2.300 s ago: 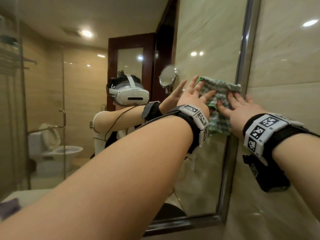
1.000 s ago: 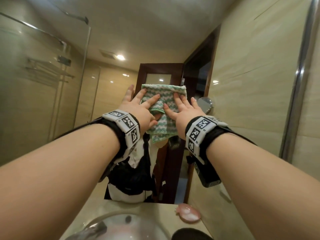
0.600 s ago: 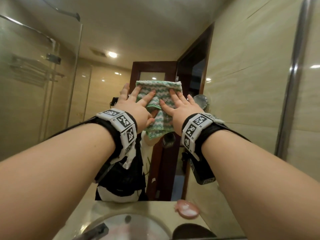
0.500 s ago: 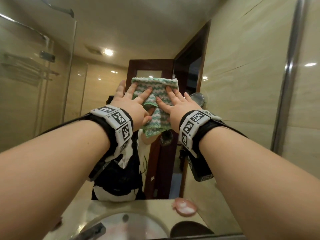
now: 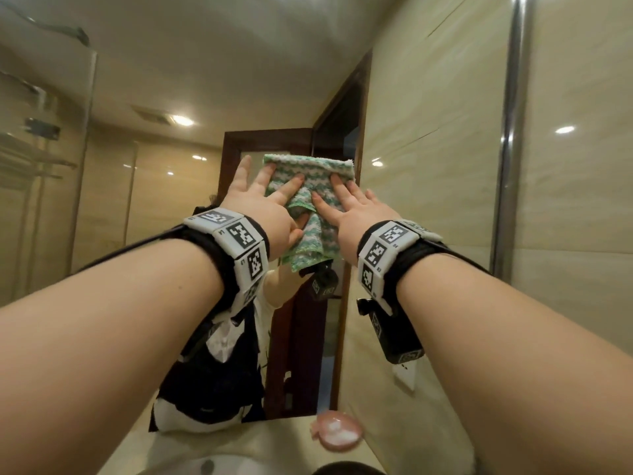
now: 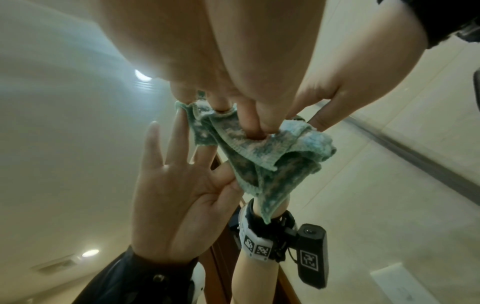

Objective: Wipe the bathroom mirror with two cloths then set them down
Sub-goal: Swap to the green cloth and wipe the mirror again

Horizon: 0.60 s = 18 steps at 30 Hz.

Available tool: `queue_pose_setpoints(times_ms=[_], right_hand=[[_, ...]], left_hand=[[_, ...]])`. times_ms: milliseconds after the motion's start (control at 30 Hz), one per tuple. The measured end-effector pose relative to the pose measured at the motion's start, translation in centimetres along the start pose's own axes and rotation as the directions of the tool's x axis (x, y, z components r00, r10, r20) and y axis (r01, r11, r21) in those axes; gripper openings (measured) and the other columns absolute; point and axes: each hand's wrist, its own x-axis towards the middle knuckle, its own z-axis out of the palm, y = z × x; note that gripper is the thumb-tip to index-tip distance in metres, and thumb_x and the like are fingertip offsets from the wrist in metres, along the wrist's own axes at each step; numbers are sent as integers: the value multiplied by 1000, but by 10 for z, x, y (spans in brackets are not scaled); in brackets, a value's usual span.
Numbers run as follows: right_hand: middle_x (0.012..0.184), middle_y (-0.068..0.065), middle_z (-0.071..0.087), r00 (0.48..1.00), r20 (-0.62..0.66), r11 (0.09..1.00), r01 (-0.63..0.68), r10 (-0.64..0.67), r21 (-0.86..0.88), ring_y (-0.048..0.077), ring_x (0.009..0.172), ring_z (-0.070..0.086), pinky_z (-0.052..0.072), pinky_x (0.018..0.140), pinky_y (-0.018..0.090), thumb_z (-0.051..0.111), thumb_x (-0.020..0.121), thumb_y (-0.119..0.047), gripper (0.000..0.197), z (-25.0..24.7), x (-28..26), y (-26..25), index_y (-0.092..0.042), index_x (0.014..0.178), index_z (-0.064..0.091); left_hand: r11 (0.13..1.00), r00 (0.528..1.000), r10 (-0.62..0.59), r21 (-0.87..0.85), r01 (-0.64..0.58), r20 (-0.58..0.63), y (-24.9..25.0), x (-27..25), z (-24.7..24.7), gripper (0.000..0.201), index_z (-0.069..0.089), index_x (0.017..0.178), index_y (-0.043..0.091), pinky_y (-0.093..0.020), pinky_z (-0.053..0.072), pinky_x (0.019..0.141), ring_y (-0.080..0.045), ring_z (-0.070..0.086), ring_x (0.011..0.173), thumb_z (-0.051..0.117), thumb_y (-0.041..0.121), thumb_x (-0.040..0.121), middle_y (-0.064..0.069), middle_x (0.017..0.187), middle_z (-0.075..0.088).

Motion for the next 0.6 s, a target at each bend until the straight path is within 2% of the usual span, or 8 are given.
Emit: queue_pose_setpoints(times_ms=[133, 233, 300, 433, 600], right_hand=[[153, 6, -27, 998, -13, 998, -56, 56, -16, 25, 143, -15, -4, 116, 40, 44, 94, -31, 80, 15, -1, 46, -33, 145, -18], [153, 6, -25, 994, 2, 994, -112, 112, -10, 25, 144, -11, -1, 117, 39, 46, 94, -30, 81, 27, -2, 80, -33, 146, -16], [154, 5, -24, 990, -6, 990, -142, 142, 3, 25, 144, -9, 1, 117, 37, 47, 94, -31, 81, 37, -1, 106, -33, 146, -15], [155, 7, -20, 983, -13, 983, -182, 182, 17, 26, 144, -6, 2, 117, 37, 45, 94, -36, 79, 47, -3, 139, -29, 148, -12], [155, 8, -19, 977, -8, 976, -215, 215, 25, 28, 144, -5, 2, 117, 39, 45, 95, -30, 78, 60, -8, 176, -26, 149, -11]], left_hand=[[1000, 1000, 12, -22, -12, -28, 46, 27, -18, 44, 48, 125, 54, -55, -19, 109, -31, -16, 142, 16, 58, 95, 11, 156, -6], [999, 999, -14, -45, 12, -46, 81, 48, -32, 51, 26, 143, 44, -54, -21, 109, -27, -15, 142, 13, 56, 95, 9, 157, -4], [999, 999, -9, -44, 6, -53, 107, 64, -43, 54, 18, 147, 38, -54, -21, 109, -26, -16, 142, 12, 55, 96, 8, 157, -3], [998, 996, 42, -47, -46, -84, 141, 87, -54, 54, 23, 146, 35, -55, -24, 104, -29, -14, 142, 16, 54, 96, 7, 157, -1], [996, 989, 83, -35, -88, -126, 178, 111, -60, 53, 34, 141, 38, -57, -25, 101, -34, -15, 142, 15, 56, 95, 5, 157, -1]])
